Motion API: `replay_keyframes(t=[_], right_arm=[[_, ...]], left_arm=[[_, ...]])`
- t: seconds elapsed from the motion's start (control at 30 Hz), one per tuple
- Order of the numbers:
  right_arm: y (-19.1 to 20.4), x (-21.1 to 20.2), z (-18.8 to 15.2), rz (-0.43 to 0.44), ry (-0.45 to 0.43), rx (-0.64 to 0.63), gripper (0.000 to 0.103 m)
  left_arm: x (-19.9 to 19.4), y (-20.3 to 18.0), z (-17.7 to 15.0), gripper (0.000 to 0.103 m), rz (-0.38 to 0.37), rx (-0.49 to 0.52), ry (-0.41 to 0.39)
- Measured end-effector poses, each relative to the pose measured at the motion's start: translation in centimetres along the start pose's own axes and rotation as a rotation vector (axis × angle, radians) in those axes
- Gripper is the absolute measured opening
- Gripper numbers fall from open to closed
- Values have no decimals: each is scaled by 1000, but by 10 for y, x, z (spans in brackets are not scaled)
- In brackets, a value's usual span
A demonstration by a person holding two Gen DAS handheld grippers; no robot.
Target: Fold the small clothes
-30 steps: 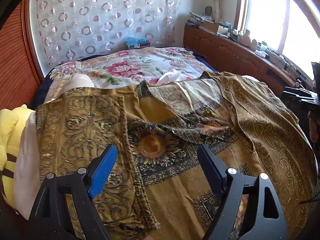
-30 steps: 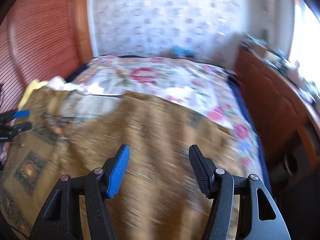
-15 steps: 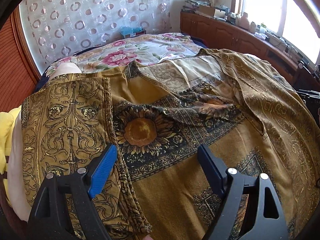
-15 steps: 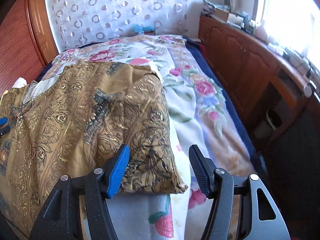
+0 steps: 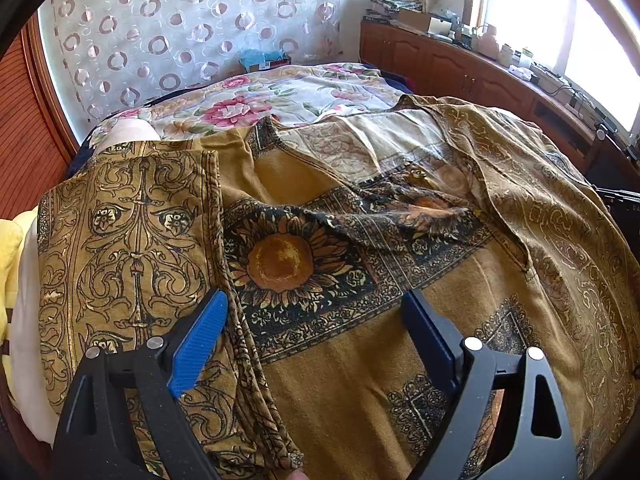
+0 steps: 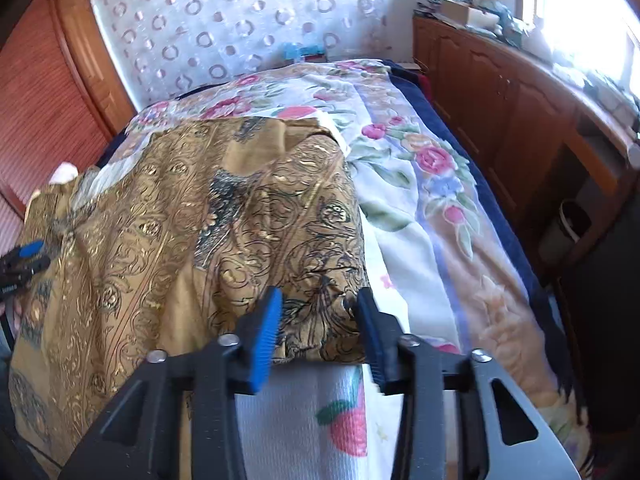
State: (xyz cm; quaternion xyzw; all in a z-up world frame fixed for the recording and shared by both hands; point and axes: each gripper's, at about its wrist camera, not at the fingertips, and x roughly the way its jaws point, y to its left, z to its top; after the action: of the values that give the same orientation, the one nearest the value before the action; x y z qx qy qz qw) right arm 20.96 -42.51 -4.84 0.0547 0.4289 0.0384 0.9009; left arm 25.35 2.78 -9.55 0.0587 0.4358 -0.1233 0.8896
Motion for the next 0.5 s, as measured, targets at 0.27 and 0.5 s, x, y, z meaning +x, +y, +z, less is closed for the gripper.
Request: replay_keyframes(t=[0.27,0.5], right_arm=[[26,-13,10,-97,-52,-142,4],[65,-30,26,-14,-155,-211,4]], left_arm=[[0,0,0,89,-1,0,0],[0,0,0,89,0,0,0]])
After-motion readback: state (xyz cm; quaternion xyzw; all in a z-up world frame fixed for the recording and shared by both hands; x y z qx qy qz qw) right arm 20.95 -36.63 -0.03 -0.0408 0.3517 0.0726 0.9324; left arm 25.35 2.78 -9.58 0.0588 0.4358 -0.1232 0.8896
